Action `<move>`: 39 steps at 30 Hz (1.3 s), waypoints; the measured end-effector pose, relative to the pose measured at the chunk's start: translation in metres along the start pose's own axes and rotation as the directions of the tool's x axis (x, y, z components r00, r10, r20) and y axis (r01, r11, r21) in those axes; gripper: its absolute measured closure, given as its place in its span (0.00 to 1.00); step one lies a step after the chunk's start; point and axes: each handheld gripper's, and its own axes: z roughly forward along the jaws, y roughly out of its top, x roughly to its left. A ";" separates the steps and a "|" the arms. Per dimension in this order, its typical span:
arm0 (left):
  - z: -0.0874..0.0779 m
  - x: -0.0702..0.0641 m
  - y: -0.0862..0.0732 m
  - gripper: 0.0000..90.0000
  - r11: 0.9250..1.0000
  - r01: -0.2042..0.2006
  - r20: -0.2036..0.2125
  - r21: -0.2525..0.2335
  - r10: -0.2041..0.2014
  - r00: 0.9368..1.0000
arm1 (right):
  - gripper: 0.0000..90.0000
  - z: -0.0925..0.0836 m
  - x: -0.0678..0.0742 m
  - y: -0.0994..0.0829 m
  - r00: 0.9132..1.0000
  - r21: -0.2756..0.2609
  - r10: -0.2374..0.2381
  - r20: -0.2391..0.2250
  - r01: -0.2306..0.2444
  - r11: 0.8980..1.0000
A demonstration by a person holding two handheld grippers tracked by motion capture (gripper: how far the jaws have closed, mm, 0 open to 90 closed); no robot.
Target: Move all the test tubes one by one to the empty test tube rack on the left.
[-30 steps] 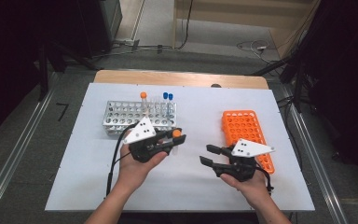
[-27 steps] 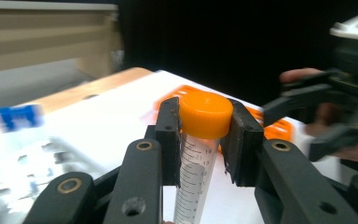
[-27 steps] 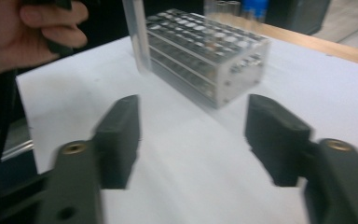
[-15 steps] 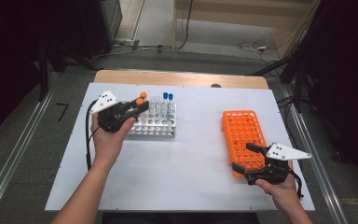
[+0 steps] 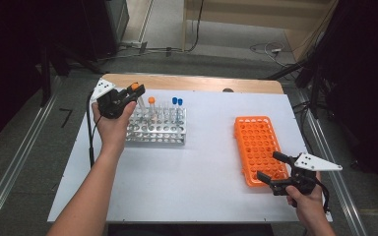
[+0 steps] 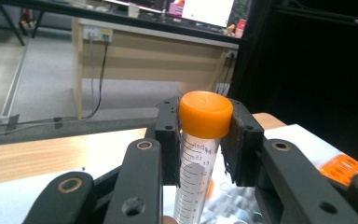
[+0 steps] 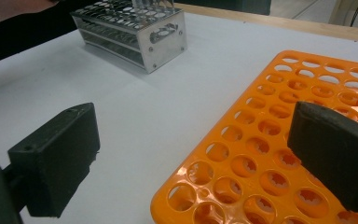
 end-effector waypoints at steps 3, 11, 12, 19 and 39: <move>0.008 0.002 -0.004 0.78 1.000 0.001 -0.028 0.005 0.000 1.000 | 0.01 -0.001 -0.001 -0.001 1.000 -0.005 0.007 0.000 -0.007 1.000; 0.021 0.007 -0.014 0.78 1.000 0.009 -0.045 0.014 -0.008 0.999 | 0.01 -0.002 -0.002 -0.002 1.000 -0.012 0.010 -0.001 -0.010 1.000; 0.021 0.007 -0.014 0.78 1.000 0.009 -0.043 0.012 -0.009 0.999 | 0.01 -0.002 -0.003 -0.002 1.000 -0.012 0.012 -0.001 -0.012 1.000; 0.019 0.003 -0.014 0.78 1.000 0.001 -0.029 0.027 0.000 1.000 | 0.01 -0.003 -0.003 -0.002 1.000 -0.018 0.014 0.001 -0.014 1.000; 0.022 0.000 -0.021 0.70 0.989 -0.019 -0.076 0.145 0.030 0.997 | 0.01 -0.004 -0.004 -0.002 1.000 -0.028 0.019 0.005 -0.019 0.999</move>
